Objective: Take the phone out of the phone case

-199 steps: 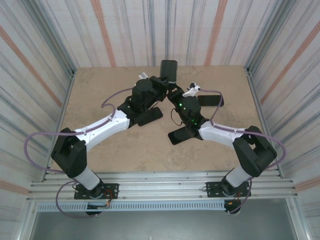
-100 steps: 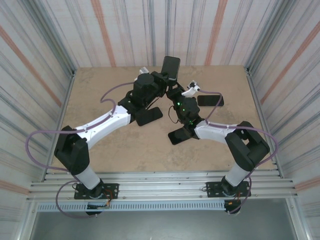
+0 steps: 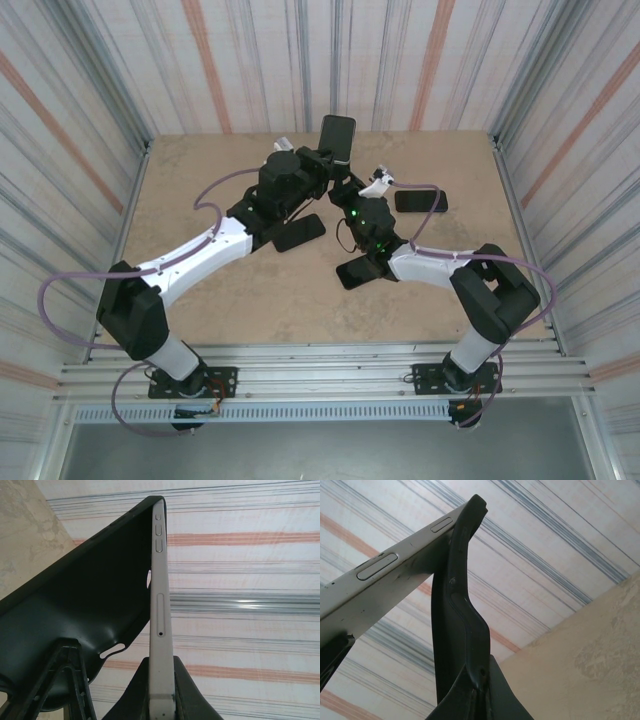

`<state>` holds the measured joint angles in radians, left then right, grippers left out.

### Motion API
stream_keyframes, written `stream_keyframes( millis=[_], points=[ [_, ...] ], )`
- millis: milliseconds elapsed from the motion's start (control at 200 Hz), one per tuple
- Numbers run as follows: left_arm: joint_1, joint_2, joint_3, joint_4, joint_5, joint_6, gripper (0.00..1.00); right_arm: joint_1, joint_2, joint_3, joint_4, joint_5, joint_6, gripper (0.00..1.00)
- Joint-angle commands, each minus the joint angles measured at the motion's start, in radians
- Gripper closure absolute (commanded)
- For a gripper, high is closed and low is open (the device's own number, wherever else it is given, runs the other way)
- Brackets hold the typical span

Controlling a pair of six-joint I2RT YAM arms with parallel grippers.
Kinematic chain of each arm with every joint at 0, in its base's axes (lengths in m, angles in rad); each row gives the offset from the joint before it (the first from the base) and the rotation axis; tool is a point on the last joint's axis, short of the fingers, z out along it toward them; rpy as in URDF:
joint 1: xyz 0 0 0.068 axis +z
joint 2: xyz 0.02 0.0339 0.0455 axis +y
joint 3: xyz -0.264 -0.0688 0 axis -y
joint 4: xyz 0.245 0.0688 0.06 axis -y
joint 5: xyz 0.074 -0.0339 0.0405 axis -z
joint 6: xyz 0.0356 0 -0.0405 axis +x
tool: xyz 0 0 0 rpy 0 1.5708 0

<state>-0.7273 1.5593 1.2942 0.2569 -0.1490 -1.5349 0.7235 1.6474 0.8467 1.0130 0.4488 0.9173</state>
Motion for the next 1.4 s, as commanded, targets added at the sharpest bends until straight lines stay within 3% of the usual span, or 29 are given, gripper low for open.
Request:
stream_keyframes(
  millis=[0,336,541,717,1007,1393],
  points=[
    [0.012,-0.094,0.031,0.173,0.021,0.029,1.0,-0.005,0.013,-0.023,-0.15,0.018,-0.056,1.0],
    [0.057,-0.167,-0.015,0.129,0.015,0.056,1.0,-0.044,-0.015,-0.049,-0.199,0.019,-0.021,1.0],
    [0.089,-0.177,-0.045,0.101,0.055,0.046,1.0,-0.044,-0.009,-0.039,-0.148,-0.05,-0.032,1.0],
    [0.153,-0.236,-0.147,0.072,0.111,0.041,1.0,-0.057,0.037,-0.017,-0.131,-0.172,0.088,1.0],
    [0.368,-0.319,-0.349,0.052,0.29,0.05,1.0,0.008,0.123,0.084,-0.188,-0.203,0.193,1.0],
    [0.7,-0.226,-0.582,0.297,0.597,0.097,1.0,0.11,0.303,0.255,-0.252,-0.203,0.359,1.0]
  ],
)
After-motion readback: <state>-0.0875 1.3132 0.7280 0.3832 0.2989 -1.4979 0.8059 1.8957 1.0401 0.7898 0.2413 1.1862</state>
